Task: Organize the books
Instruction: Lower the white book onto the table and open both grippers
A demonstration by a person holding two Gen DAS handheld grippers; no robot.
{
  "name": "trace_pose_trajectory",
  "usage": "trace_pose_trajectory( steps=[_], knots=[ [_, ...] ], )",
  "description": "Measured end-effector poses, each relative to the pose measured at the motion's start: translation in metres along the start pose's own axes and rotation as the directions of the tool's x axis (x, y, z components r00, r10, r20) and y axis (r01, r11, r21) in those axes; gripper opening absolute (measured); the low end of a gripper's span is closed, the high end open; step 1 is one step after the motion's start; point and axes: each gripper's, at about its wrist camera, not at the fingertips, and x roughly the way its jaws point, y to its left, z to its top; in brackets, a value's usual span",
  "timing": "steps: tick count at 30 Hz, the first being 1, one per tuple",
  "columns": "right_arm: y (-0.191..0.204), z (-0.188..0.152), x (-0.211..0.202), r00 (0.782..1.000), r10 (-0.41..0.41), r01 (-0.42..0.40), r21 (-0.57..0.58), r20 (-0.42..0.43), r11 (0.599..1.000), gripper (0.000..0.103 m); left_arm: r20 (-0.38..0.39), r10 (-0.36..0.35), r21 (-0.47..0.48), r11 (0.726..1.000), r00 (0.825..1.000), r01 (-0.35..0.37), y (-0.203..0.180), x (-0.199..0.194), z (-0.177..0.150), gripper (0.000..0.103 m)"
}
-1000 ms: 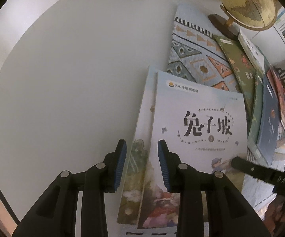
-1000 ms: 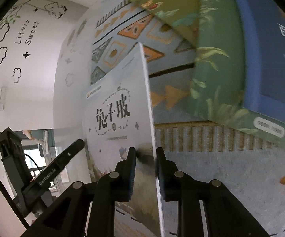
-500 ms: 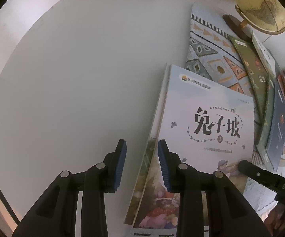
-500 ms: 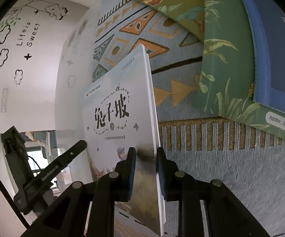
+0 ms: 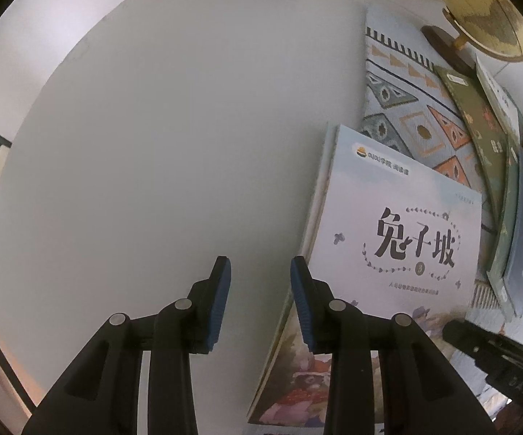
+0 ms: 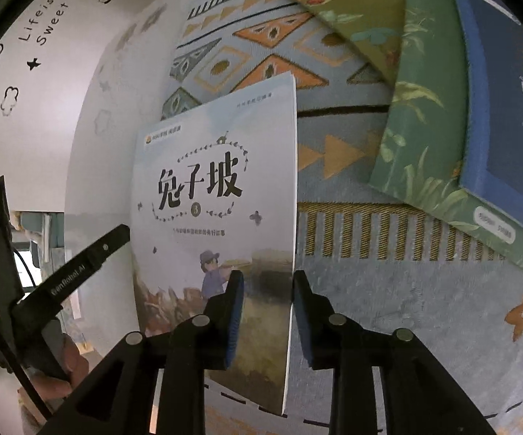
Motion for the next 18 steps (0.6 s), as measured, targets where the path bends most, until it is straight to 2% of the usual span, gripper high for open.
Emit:
trace_pose_trajectory(
  steps=[4,6,8,10,13,16,18],
  knots=[
    [-0.002,0.003,0.002,1.000,0.020,-0.020,0.013,-0.001,1.000,0.028,-0.008,-0.018,-0.001,1.000,1.000,0.018,0.006,0.001,0.000,0.031],
    [-0.004,0.003,0.003,1.000,0.028,-0.028,-0.004,0.003,1.000,0.028,0.006,0.011,0.000,1.000,1.000,-0.011,0.008,0.000,-0.001,0.031],
    [-0.011,0.004,0.000,0.998,0.061,-0.061,0.000,0.011,0.998,0.027,0.057,0.048,-0.004,0.999,0.997,-0.048,0.005,-0.012,-0.001,0.031],
    [-0.023,0.006,-0.017,0.993,0.106,-0.106,0.006,0.060,0.994,0.027,0.106,0.054,0.048,0.997,0.993,-0.059,-0.009,-0.026,0.001,0.031],
    [-0.043,0.011,-0.060,0.960,0.206,-0.201,-0.046,0.190,0.978,0.027,0.139,-0.008,0.171,0.985,0.990,-0.016,-0.045,-0.042,0.005,0.031],
    [-0.071,0.017,-0.105,0.924,0.218,-0.200,-0.087,0.315,0.976,0.027,0.138,-0.099,0.253,0.965,0.985,0.061,-0.090,-0.047,0.017,0.034],
    [-0.097,0.020,-0.127,0.912,0.208,-0.195,-0.072,0.353,0.978,0.027,0.139,-0.131,0.310,0.947,0.982,0.083,-0.120,-0.048,0.024,0.034]
  ],
)
